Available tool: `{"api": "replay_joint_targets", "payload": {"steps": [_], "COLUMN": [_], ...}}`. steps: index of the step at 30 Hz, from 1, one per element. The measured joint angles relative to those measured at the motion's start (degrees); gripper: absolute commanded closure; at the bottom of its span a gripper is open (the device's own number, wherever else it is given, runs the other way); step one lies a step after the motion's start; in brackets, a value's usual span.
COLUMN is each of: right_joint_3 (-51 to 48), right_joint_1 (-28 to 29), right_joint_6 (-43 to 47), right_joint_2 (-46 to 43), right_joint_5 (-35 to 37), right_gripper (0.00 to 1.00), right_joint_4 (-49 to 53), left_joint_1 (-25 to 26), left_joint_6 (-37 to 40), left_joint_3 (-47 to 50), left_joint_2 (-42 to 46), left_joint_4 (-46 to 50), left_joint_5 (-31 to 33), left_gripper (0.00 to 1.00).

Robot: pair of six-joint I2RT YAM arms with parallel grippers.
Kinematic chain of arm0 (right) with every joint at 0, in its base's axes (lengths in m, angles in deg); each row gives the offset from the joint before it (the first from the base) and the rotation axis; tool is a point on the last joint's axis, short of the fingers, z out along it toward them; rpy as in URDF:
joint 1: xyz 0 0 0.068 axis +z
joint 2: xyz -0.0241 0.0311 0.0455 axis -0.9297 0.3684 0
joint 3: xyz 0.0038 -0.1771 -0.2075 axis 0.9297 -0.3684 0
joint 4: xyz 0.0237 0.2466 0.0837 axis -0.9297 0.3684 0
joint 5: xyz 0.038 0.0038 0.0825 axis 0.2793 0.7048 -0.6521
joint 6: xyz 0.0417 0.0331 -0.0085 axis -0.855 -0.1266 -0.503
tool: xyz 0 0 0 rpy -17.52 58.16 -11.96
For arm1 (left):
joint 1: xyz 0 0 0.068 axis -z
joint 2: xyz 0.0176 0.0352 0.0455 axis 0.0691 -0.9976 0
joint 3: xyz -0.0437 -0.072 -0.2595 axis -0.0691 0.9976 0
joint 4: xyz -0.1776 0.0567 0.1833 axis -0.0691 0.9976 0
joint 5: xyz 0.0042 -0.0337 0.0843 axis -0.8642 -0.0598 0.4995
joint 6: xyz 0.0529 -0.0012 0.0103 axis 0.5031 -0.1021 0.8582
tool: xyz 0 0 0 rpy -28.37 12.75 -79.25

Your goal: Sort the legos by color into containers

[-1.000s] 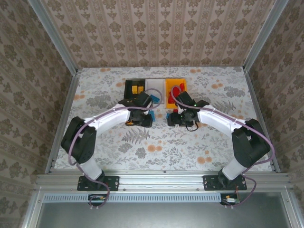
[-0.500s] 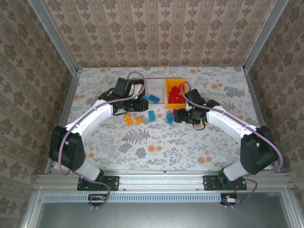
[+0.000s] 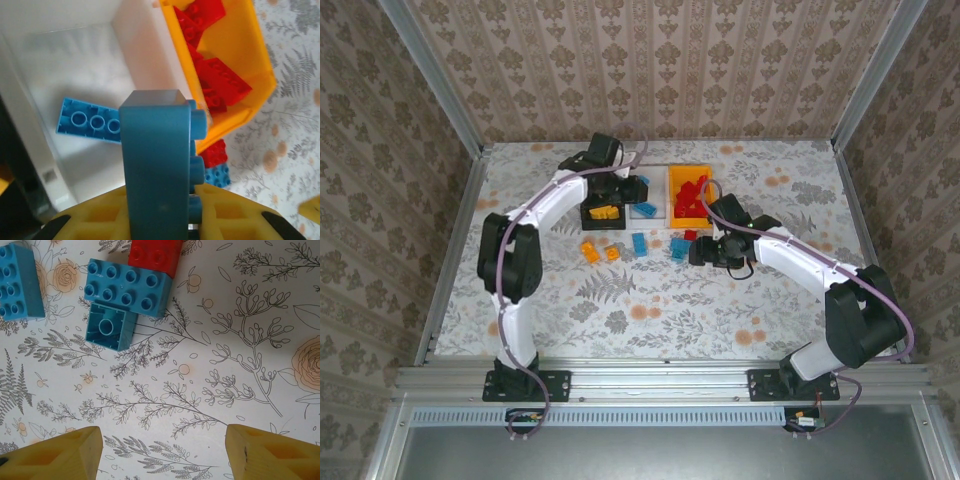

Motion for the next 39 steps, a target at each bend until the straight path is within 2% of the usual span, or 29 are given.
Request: {"api": "replay_joint_targets", "payload": {"steps": [9,10,11,12,14,22,28,39], "right_joint_3": [-1.2,-1.1,-1.0,-0.5,0.7,7.8,11.4,18.4], "right_joint_1": [0.0,0.0,0.0,0.0,0.3,3.6,5.9,9.1], "right_joint_6": [-0.1,-0.1,-0.2,-0.3,-0.6,-1.4,-2.3,-4.0], "right_joint_2": [1.5,2.1,3.1,4.2,6.3,12.5,16.7,24.1], "right_joint_5": [-0.2,-0.3,-0.5,-0.7,-1.0,-1.4,-1.2,5.0], "right_gripper": [0.32,0.32,0.32,0.32,0.32,0.32,0.34,0.4], "right_joint_4": [-1.2,-1.6,-1.9,-2.1,-2.4,-3.2,-2.6,1.7], "left_joint_1": [0.1,0.2,0.3,0.3,0.7,0.8,0.7,-0.4], "left_joint_6": [1.3,1.7,1.9,2.0,2.3,2.7,2.7,2.3], "left_joint_3": [-13.4,-14.8,-16.2,-17.4,-18.9,-17.8,-9.9,8.7], "left_joint_2": [-12.3,-13.1,-13.8,-14.5,-15.2,-14.3,-5.7,20.3], "left_joint_4": [6.6,7.4,8.2,8.9,9.6,9.6,9.1,3.5], "left_joint_5": [2.7,3.1,3.5,3.8,4.3,4.3,4.6,4.7], "left_gripper": [0.75,0.72,0.63,0.59,0.54,0.42,0.4,0.37]}}
